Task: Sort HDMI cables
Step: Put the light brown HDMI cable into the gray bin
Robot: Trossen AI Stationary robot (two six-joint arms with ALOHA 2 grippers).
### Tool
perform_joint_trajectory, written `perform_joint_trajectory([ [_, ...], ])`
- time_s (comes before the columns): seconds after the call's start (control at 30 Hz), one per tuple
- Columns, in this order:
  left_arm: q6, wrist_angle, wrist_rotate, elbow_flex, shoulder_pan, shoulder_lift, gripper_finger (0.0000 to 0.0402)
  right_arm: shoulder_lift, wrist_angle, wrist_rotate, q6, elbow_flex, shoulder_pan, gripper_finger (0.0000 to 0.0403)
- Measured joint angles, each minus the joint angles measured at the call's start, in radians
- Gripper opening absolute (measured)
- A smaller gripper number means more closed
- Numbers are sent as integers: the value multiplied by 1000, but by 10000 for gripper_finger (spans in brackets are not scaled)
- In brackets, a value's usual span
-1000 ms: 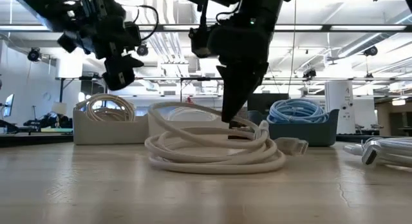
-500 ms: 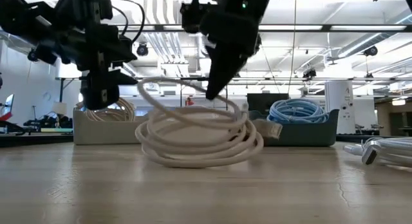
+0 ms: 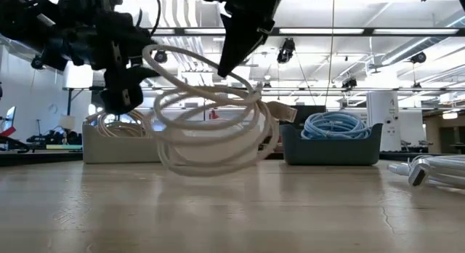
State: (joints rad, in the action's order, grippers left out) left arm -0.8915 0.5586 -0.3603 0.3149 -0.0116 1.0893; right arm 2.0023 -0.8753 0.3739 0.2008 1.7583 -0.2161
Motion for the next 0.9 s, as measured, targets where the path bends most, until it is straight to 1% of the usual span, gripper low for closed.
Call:
perform_joint_trajectory([
  [0.13,1,61,0,0,0,-1,172,12,2,-11,-5,-12,-2,13],
  [0.33,6,61,2,0,0,3,172,23,8,-28,-21,-35,-11,13],
  [0.4,7,60,4,0,0,7,172,21,15,-75,-17,-57,-13,13],
  [0.57,7,49,30,-1,0,14,172,33,99,-253,5,-146,-13,13],
  [0.67,6,34,46,-2,0,14,172,44,129,-339,10,-181,-13,13],
  [0.77,6,32,47,-2,0,14,172,60,125,-379,9,-194,-13,13],
  [0.9,6,32,47,-2,0,14,172,76,124,-382,-26,-195,-13,25],
])
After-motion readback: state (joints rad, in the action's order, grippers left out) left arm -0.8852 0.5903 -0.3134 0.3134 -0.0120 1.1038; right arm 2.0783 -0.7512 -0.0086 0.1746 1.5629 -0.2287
